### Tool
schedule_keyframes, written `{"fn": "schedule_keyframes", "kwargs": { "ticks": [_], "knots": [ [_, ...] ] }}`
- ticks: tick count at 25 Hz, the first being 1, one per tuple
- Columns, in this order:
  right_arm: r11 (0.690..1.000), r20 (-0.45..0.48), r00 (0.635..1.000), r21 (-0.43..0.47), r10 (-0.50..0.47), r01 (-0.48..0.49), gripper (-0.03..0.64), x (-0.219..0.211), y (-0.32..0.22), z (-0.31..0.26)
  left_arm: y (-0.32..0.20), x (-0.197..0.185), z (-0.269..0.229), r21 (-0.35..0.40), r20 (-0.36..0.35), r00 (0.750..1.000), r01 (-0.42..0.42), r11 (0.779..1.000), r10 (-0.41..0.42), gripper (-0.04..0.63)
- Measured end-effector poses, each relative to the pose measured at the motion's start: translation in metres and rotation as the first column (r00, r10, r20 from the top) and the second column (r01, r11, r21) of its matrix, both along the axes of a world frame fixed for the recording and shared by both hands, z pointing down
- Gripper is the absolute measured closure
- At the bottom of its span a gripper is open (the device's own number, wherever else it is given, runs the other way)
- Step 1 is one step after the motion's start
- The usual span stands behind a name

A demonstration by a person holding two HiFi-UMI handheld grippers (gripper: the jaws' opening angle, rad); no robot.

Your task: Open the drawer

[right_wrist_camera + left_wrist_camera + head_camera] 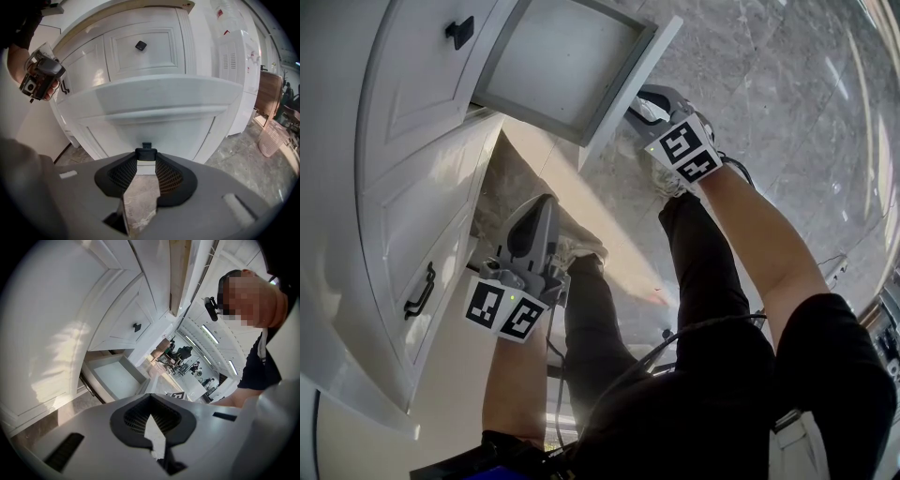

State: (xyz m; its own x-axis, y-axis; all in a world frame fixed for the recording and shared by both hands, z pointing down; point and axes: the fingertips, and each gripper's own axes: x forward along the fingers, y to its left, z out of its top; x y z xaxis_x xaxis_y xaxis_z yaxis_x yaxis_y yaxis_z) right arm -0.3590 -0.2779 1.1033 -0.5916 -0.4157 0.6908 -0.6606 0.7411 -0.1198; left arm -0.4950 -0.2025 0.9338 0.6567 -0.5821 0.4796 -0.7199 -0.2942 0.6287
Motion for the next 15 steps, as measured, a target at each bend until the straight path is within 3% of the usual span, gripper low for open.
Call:
{"fn": "schedule_keyframes", "kwargs": {
  "ticks": [8, 15],
  "knots": [
    [0.999, -0.021, 0.999, -0.036, 0.032, -0.032, 0.482, 0.003, 0.002, -0.003, 0.004, -0.002, -0.015, 0.005, -0.005, 1.0, -0.008, 1.0, 0.008, 0.604],
    [0.999, -0.072, 0.997, -0.05, 0.01, -0.013, 0.469, 0.019, 0.021, -0.033, 0.0, -0.013, -0.061, 0.044, 0.0, 1.0, 0.0, 0.999, 0.0, 0.604]
  ]
}}
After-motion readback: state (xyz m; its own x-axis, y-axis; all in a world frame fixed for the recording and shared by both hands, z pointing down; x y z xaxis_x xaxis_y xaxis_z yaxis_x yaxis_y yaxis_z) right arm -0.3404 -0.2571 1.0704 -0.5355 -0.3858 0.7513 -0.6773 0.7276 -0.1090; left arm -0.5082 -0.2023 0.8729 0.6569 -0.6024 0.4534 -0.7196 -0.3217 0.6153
